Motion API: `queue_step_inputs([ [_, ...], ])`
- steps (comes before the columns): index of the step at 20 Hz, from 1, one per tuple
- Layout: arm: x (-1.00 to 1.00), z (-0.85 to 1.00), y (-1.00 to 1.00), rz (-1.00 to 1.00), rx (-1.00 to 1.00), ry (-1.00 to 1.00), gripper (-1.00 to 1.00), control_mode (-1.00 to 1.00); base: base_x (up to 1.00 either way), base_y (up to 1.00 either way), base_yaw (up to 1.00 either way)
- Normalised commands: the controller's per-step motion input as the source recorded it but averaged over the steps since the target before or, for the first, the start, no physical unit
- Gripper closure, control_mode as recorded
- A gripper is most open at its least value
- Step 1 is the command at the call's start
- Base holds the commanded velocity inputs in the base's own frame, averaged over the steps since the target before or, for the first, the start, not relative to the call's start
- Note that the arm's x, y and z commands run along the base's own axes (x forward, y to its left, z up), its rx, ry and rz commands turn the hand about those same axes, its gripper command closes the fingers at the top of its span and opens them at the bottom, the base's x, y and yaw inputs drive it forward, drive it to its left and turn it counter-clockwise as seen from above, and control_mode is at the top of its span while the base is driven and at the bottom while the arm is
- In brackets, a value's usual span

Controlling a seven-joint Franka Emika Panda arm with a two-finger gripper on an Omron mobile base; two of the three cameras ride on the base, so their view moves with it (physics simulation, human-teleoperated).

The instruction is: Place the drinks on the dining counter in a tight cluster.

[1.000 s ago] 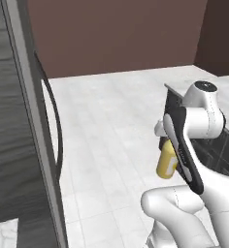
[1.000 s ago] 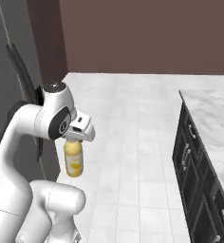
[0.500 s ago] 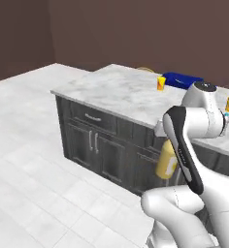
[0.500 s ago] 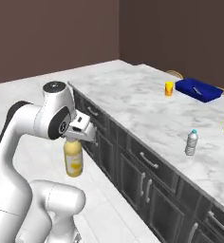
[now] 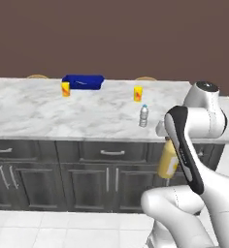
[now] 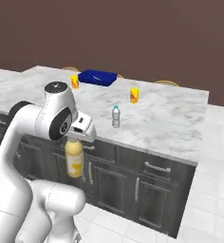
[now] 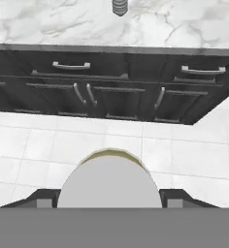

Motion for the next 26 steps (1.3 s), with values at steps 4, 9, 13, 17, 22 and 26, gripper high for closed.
queue_step_inputs([
  [4,0.0,0.0,0.0,0.0,0.0,0.0,1.0,1.0,0.35,0.24,-0.73],
  [9,0.0,0.0,0.0,0.0,0.0,0.0,1.0,1.0,0.66,0.2,-0.39],
  [13,0.0,0.0,0.0,0.0,0.0,0.0,1.0,1.0,0.74,0.09,-0.21],
  [17,0.0,0.0,0.0,0.0,0.0,0.0,1.0,1.0,0.67,0.01,-0.04],
  [22,0.0,0.0,0.0,0.0,0.0,0.0,1.0,1.0,0.45,0.01,0.05],
  [26,0.0,0.0,0.0,0.0,0.0,0.0,1.0,1.0,0.46,0.0,0.07],
])
